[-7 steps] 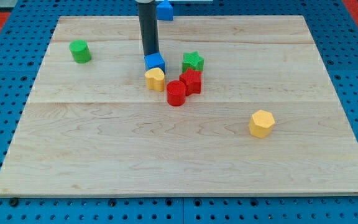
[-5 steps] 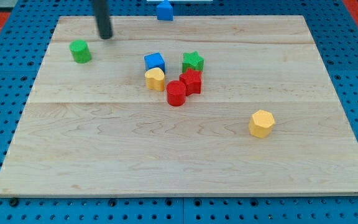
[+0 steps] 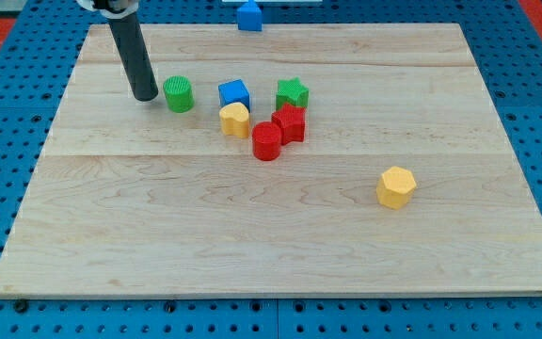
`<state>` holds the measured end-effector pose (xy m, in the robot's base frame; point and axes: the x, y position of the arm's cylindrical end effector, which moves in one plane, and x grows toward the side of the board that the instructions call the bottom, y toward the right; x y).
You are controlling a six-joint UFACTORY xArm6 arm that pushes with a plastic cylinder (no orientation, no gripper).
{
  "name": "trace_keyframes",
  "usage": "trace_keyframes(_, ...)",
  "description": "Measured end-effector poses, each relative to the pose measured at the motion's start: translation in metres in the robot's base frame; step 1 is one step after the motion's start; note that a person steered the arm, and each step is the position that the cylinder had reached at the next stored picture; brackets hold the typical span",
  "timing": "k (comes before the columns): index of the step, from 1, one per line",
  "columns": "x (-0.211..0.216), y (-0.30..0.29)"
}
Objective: Move the green circle closer to yellow heart
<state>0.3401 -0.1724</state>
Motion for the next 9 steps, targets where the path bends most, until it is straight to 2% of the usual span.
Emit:
trace_keyframes(3,0.012,0.077)
trace_keyframes(4,0.01,0.053)
trace_keyframes(5,-0.026,0.042)
trace_keyframes(6,-0.039,0.108)
trace_keyframes(7,-0.034,0.13)
trace_keyframes(9,-0.018,0.085)
